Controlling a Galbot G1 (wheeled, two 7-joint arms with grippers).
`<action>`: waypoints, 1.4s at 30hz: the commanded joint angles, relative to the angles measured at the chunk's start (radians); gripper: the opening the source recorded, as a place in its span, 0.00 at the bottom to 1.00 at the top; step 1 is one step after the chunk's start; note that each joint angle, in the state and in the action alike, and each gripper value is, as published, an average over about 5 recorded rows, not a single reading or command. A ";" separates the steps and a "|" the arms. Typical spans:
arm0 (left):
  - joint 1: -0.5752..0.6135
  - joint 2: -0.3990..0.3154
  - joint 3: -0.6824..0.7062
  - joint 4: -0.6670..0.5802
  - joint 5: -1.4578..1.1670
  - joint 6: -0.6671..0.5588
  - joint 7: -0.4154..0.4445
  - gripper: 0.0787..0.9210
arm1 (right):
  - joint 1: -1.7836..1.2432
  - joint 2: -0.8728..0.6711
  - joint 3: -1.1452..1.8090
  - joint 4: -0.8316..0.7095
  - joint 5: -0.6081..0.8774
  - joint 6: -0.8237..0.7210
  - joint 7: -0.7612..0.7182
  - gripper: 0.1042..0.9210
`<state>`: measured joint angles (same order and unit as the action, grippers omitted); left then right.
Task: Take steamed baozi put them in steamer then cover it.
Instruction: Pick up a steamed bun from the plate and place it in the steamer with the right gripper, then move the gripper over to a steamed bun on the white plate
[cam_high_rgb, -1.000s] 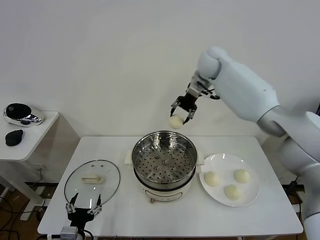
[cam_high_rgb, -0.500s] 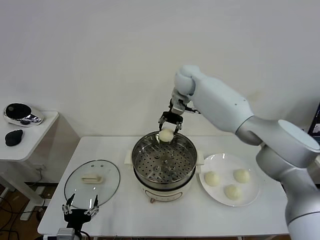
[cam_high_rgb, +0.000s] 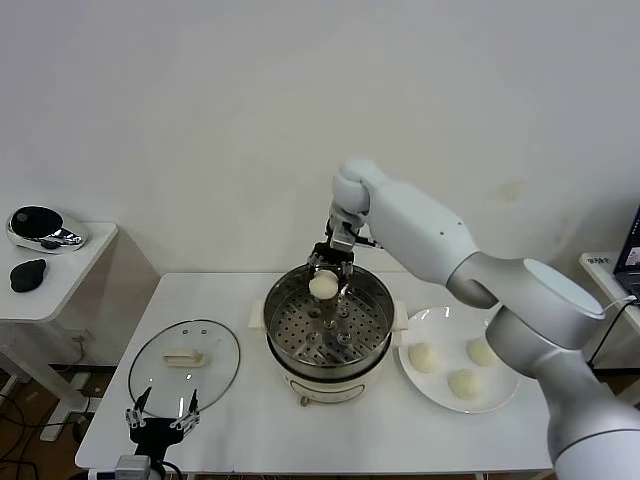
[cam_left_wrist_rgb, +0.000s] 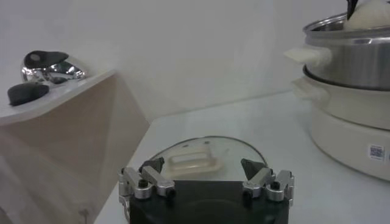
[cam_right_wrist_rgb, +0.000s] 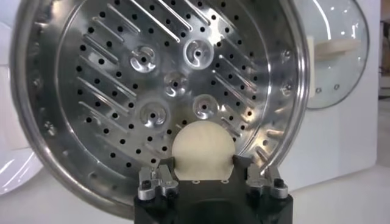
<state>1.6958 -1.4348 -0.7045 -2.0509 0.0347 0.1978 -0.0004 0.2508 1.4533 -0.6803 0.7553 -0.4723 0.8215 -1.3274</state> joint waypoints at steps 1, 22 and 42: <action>0.001 0.000 0.000 0.002 0.000 -0.001 -0.001 0.88 | -0.023 0.018 0.012 -0.034 -0.058 0.007 0.022 0.62; -0.002 0.001 0.006 0.002 0.001 0.003 0.004 0.88 | 0.097 -0.160 -0.084 0.221 0.347 -0.387 -0.083 0.88; -0.031 0.014 0.014 -0.007 -0.026 0.044 0.018 0.88 | 0.291 -0.616 -0.273 0.455 0.743 -1.318 -0.008 0.88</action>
<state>1.6662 -1.4235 -0.6902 -2.0580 0.0131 0.2385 0.0179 0.4953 0.9685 -0.9016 1.1358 0.1518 -0.1970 -1.3404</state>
